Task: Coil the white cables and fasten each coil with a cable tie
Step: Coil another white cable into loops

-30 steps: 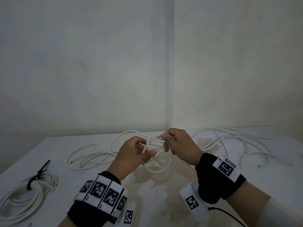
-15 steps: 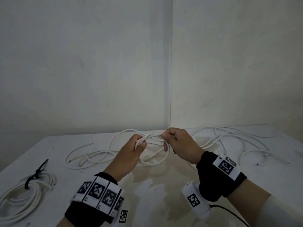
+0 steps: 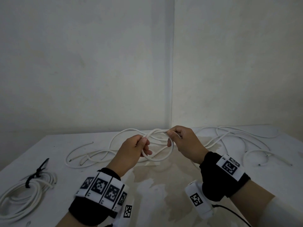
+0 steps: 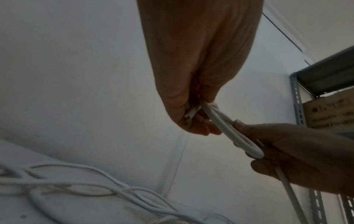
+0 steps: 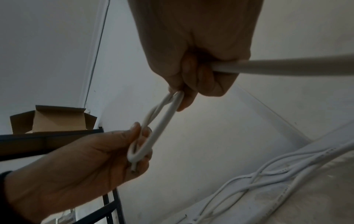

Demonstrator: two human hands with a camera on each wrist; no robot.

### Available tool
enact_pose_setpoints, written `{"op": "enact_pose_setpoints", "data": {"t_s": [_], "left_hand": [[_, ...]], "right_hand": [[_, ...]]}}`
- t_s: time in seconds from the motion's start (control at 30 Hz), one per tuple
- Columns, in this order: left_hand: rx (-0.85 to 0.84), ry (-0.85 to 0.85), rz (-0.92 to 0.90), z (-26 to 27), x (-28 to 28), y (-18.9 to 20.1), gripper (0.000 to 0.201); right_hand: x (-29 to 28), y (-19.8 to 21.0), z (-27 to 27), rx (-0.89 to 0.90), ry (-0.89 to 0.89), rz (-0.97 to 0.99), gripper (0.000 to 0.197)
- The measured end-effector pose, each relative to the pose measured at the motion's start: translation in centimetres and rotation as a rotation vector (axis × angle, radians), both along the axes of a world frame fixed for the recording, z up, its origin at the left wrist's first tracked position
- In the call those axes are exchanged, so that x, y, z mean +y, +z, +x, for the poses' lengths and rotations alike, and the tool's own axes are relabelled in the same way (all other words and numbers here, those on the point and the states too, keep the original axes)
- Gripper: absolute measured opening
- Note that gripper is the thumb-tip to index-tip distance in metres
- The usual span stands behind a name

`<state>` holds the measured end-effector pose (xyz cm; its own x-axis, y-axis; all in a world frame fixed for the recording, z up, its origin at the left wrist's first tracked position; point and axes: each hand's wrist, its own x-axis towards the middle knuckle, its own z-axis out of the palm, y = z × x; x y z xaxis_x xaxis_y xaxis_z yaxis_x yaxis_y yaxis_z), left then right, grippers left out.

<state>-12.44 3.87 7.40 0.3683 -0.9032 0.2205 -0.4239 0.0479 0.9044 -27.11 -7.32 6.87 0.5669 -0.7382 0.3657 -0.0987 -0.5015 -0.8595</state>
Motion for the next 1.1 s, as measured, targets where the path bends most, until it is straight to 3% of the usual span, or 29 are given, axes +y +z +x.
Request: {"op": "enact_pose_setpoints", "data": {"t_s": [0.17,0.23,0.3,0.37,0.47,0.6,0.7,0.77,0.9,0.97,1.03,1.1], "left_hand": [[0.051,0.022,-0.055,0.1,-0.5,0.0,0.029],[0.09,0.053,-0.085,0.7,-0.4,0.0,0.03],[0.184,0.119,-0.133,1.8,-0.3,0.1,0.03],[0.262,0.175,-0.148,3.1,0.0,0.2,0.031],[0.297,0.22,-0.148,4.3,0.3,0.1,0.032],[0.277,0.239,-0.152,3.9,-0.1,0.0,0.031],[0.267,0.237,-0.184,3.4,-0.4,0.4,0.031],[0.248,0.231,-0.201,3.2,-0.6,0.7,0.032],[0.136,0.225,-0.193,2.7,-0.9,0.6,0.031],[0.088,0.209,-0.171,2.1,-1.1,0.2,0.031],[0.021,0.171,-0.127,1.3,-1.3,-0.3,0.031],[-0.037,0.113,-0.082,0.5,-1.4,-0.6,0.032]], "right_hand": [[-0.5,0.4,-0.2,-0.021,0.051,0.11,0.021],[-0.7,0.2,-0.8,0.082,0.118,0.176,0.022],[-1.2,-0.5,-1.8,0.243,0.133,0.134,0.021],[-2.0,-1.5,-3.1,0.277,0.098,0.095,0.016],[-3.6,-2.3,-4.5,0.355,-0.07,-0.131,0.008],[-4.7,-2.9,-4.9,0.491,-0.334,-0.728,0.025],[-4.0,-3.4,-3.7,0.588,-0.253,-1.133,0.016],[-3.0,-3.6,-2.4,0.591,-0.128,-1.277,0.013],[-0.6,-3.1,0.0,0.533,0.026,-1.327,0.018],[0.5,-2.3,1.1,0.475,0.04,-1.344,0.007],[1.6,-1.6,2.2,0.384,0.053,-1.345,0.022],[2.5,-1.1,3.0,0.304,0.107,-1.281,0.025]]}}
